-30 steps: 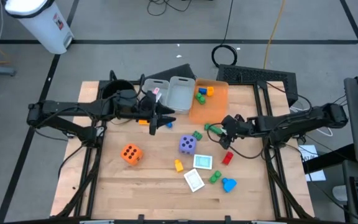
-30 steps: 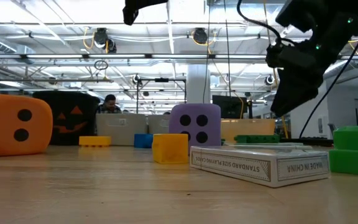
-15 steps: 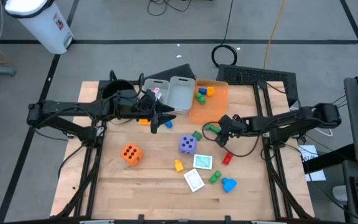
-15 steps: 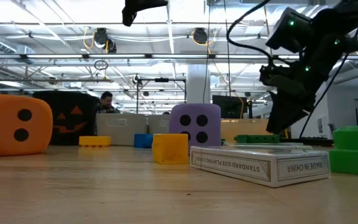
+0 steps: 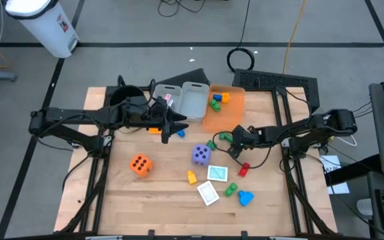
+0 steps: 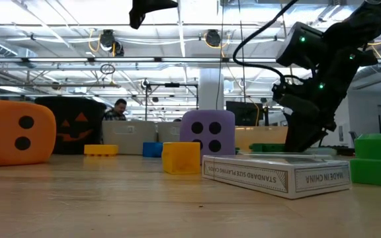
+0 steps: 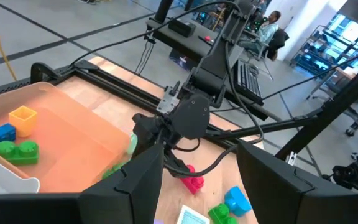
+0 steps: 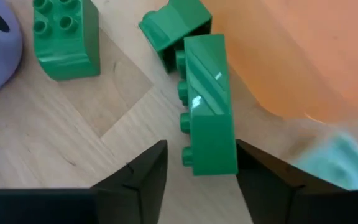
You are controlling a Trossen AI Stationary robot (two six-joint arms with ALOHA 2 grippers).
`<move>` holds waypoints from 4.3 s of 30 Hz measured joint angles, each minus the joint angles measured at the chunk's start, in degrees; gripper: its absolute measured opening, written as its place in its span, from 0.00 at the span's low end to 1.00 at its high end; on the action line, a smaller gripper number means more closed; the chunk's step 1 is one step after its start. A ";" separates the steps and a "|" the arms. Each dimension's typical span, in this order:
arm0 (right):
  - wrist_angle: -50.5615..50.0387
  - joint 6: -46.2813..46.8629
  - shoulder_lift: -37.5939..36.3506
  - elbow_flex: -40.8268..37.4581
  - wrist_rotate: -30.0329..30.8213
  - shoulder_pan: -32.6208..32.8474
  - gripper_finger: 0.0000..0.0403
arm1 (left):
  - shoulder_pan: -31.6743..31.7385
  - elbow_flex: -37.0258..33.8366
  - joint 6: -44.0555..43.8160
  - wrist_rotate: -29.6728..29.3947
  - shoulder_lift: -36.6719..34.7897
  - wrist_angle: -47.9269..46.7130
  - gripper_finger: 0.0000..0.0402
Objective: Pick & Place Toys
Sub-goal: Put the top right green game piece into the orange bin
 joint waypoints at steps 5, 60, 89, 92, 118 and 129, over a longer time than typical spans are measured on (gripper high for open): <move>0.28 0.11 -0.11 0.00 0.02 0.02 0.25 | 0.00 0.00 0.02 0.02 0.00 -0.51 0.53; 33.96 6.10 -19.13 0.04 -11.64 10.13 0.21 | 5.81 0.00 -10.99 27.47 12.31 9.97 0.53; 39.79 5.79 -17.79 0.17 -13.48 9.06 0.21 | 5.71 8.46 -11.27 30.55 22.22 13.23 0.53; 39.81 5.73 -17.79 0.17 -13.57 8.51 0.21 | 5.11 8.46 -11.11 30.71 22.08 14.12 0.53; 43.20 4.96 -17.21 0.26 -17.77 5.70 0.21 | 4.44 8.44 -9.84 27.20 22.14 13.45 0.53; 45.27 4.07 -12.21 2.05 -22.59 2.90 0.21 | 4.48 8.44 -9.81 28.56 22.14 13.08 0.53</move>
